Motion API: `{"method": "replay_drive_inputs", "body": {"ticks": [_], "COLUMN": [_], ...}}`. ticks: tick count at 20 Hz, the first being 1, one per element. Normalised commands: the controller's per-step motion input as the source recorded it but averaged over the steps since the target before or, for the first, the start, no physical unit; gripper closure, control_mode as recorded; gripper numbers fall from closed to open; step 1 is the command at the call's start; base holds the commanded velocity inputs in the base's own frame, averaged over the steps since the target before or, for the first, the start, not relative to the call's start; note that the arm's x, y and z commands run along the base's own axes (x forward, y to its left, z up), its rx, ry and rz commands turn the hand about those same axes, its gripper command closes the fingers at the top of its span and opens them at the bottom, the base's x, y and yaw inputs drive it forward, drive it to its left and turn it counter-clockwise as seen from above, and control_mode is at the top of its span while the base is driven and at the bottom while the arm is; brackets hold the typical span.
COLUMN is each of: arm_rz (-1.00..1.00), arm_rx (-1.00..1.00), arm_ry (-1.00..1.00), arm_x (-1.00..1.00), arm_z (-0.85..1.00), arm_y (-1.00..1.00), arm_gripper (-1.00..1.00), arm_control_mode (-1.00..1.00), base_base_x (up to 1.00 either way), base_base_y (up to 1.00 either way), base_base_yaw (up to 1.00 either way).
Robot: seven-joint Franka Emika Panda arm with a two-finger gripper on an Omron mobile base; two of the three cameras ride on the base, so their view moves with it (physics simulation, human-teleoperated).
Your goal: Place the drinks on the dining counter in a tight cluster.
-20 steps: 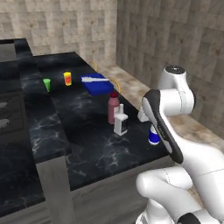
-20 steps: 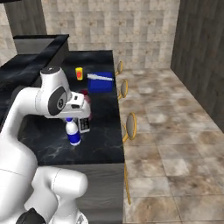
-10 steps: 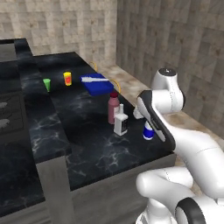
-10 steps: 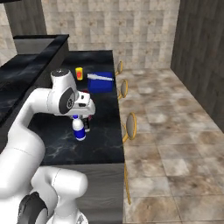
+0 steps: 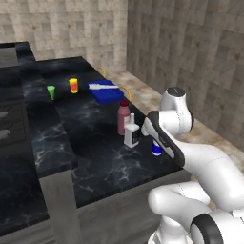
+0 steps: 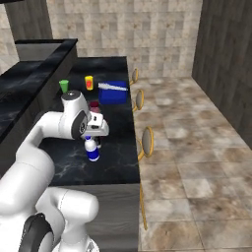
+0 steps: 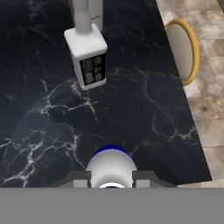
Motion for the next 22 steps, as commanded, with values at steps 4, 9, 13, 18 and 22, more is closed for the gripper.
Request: {"method": "replay_drive_inputs", "body": {"ticks": [4,9,13,18,22], "arm_rz": [0.00,0.00,0.00,0.00,0.00], "arm_rx": [0.00,0.00,0.00,0.00,0.00], "arm_ry": [0.00,-0.01,-0.02,-0.02,-0.01], "arm_x": [0.01,0.02,0.20,0.20,0.01], "arm_z": [-0.03,0.00,0.00,0.00,-0.04], "arm_y": [0.09,0.12,0.10,0.06,0.06], "arm_gripper": [1.00,1.00,1.00,1.00,1.00], "arm_control_mode": [-1.00,-1.00,-1.00,-1.00,-1.00], "base_base_x": [0.00,0.00,0.00,0.00,0.00], "base_base_y": [0.00,0.00,0.00,0.00,0.00], "base_base_yaw": [0.00,0.00,0.00,0.00,0.00]}}
